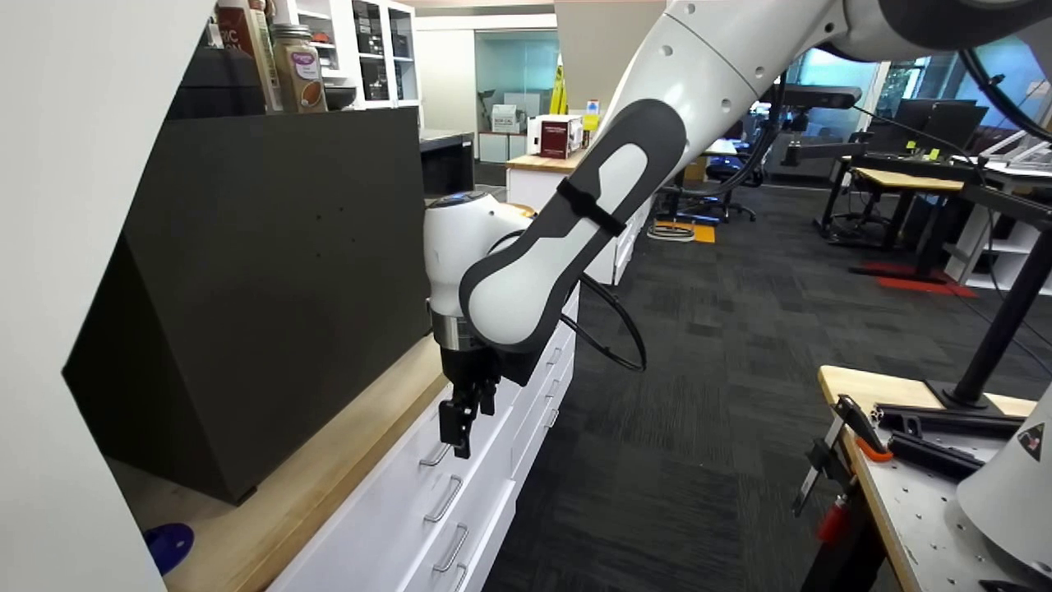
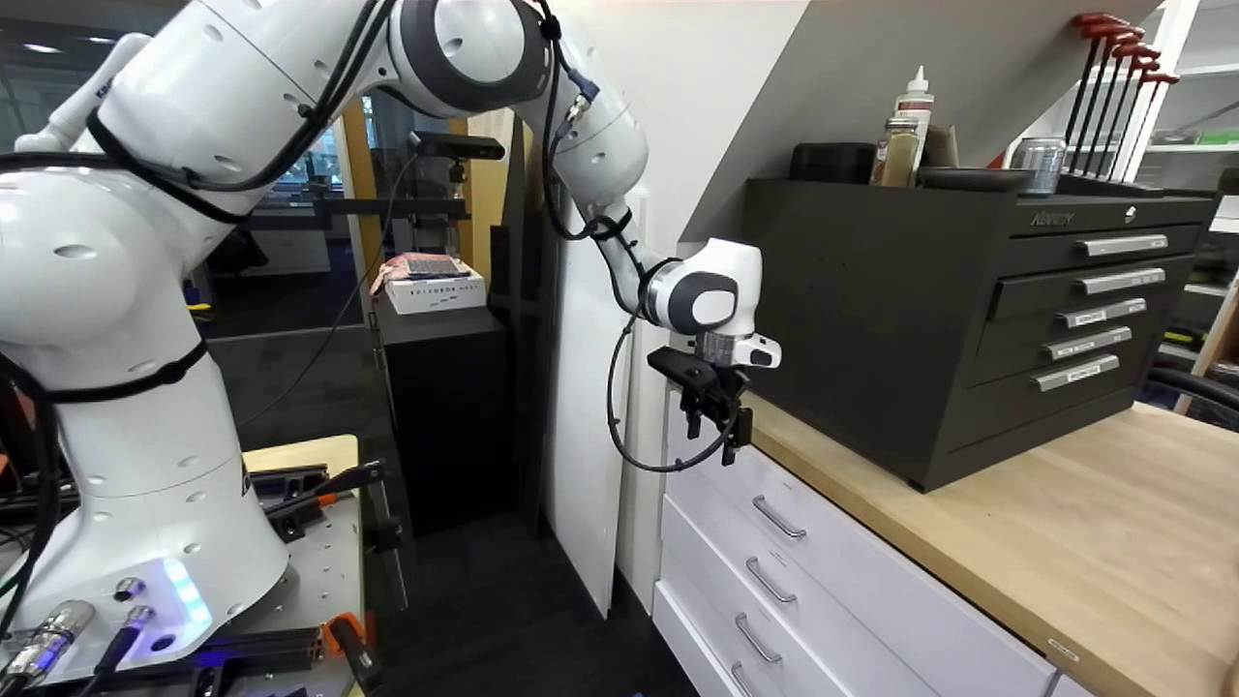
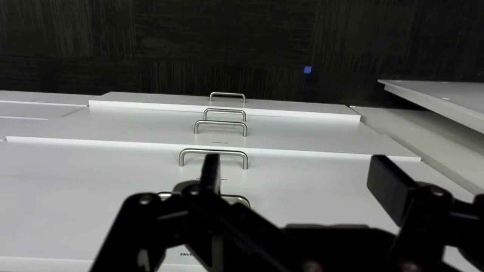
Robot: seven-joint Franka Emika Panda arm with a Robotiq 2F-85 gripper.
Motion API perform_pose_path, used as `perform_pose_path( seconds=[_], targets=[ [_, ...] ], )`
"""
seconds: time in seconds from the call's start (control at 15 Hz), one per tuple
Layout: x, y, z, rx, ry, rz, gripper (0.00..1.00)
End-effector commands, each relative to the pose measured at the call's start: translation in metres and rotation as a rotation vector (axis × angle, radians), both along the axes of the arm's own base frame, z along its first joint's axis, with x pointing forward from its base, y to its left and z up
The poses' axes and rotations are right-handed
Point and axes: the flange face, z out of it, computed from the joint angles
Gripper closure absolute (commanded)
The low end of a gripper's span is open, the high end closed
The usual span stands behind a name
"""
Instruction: Close the first top drawer
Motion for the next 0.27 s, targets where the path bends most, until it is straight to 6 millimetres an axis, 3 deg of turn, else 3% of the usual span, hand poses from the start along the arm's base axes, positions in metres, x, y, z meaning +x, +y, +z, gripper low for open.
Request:
perform_pose_path(
  seconds=[0.0, 0.2],
  targets=[
    [-0.0039, 0.0019, 0.0016, -0.002, 0.017, -0.003, 0.00],
    [-0.0055, 0.0033, 0.0001, -0.002, 0.021, -0.001, 0.00]
  ],
)
